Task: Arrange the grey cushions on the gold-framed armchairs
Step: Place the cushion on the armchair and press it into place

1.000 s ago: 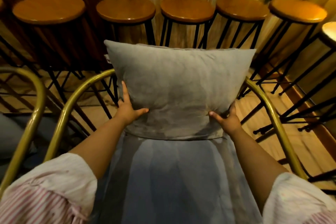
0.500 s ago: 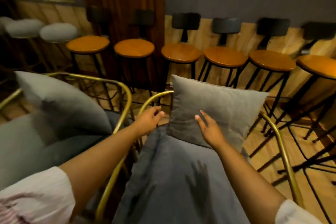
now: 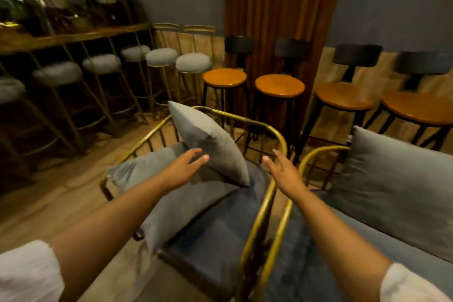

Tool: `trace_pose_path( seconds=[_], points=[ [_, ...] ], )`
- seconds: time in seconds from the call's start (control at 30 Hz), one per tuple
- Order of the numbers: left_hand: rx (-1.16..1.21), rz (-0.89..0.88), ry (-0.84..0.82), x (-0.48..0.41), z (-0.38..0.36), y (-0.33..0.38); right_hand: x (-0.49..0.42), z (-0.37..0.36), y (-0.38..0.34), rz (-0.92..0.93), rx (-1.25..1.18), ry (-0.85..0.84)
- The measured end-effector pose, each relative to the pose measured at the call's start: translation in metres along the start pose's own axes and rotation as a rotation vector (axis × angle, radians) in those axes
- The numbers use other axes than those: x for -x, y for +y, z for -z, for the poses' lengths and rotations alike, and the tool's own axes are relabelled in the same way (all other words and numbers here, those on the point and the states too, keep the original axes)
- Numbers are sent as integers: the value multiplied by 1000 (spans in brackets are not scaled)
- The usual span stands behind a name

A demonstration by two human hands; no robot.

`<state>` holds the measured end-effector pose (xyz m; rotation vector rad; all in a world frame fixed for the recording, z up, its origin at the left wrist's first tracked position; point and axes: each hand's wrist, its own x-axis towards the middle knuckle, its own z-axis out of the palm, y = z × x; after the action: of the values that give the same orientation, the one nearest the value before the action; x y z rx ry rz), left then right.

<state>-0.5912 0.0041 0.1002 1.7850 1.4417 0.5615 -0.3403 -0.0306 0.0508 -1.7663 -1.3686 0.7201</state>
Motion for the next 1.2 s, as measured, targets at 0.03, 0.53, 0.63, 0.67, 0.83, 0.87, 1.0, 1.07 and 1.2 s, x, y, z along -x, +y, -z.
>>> trace_pose_path(
  seconds=[0.03, 0.53, 0.63, 0.67, 0.83, 0.87, 1.0, 1.07, 1.2],
  points=[
    [8, 14, 19, -5, 20, -13, -10, -18, -10, 4, -4, 10],
    [149, 223, 72, -190, 159, -152, -164, -231, -68, -134, -87, 68],
    [195, 243, 61, -243, 155, -161, -202, -252, -54, -118, -64, 160],
    [200, 252, 51, -260, 154, -164, -212, -258, -52, -104, -48, 186],
    [218, 305, 19, -342, 156, -181, -263, -280, -30, -117, -166, 353],
    [243, 317, 18, -356, 155, -185, -272, -276, -30, -109, -183, 391],
    [320, 380, -28, -414, 147, -197, -309, -238, -15, -196, -285, 577],
    [354, 372, -35, -443, 143, -193, -320, -213, -2, -269, -309, 710],
    [409, 195, -47, -506, 134, -173, -335, -187, 23, -412, -379, 731]
  ],
)
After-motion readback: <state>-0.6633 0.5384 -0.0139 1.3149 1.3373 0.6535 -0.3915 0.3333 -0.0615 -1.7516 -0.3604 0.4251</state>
